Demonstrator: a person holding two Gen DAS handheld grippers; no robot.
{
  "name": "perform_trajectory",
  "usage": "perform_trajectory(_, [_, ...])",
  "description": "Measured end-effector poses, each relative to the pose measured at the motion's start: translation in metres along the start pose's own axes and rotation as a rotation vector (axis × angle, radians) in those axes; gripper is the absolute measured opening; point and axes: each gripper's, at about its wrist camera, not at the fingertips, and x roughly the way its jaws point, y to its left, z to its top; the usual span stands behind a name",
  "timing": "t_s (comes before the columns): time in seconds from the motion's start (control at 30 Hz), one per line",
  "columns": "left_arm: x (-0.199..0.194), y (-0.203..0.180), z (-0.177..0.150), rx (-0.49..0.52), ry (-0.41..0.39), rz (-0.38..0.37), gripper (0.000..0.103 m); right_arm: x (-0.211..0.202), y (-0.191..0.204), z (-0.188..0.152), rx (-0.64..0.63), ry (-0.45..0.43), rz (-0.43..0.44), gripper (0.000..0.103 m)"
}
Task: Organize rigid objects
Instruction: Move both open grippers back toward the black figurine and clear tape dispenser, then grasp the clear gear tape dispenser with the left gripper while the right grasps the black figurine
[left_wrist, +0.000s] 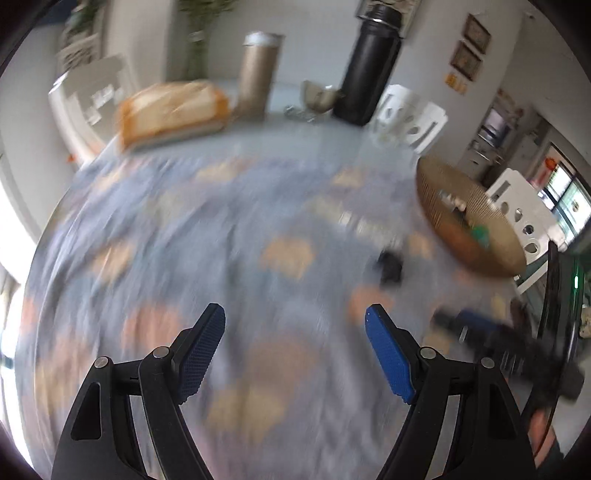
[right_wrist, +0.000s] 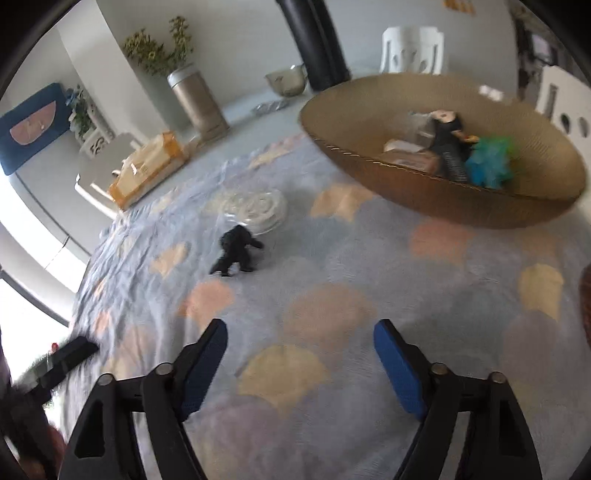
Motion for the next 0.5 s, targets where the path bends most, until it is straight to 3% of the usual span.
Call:
perform_trajectory(0.17, [0.068,-0.022,0.047,0.044,0.095,-0.134,0.077,0.026,0.024,0.024,-0.045,0.074,0.047,0.079])
perform_trajectory(0.3, [0.095,-0.020,0.047,0.011,0.115,-0.145,0.077,0.049,0.045,0.033,-0.122,0.051,-0.002,0.074])
perform_trajectory(0.33, [0.099,-0.019,0.045,0.006,0.121,-0.149,0.077,0.052,0.049,0.035,-0.151,0.029,-0.033,0.064])
perform_trajectory(0.4, [0.104,-0.020,0.043,0.008,0.130,-0.148,0.077,0.057,0.054,0.039,-0.195,0.013,-0.056,0.055])
perform_trajectory(0.43, [0.105,-0.023,0.044,0.020,0.120,-0.138,0.077,0.057,0.055,0.038,-0.215,0.012,-0.051,0.038])
perform_trajectory(0.5, [0.106,-0.031,0.044,0.036,0.126,-0.152,0.077,0.051,0.048,0.036,-0.205,0.022,-0.062,0.035])
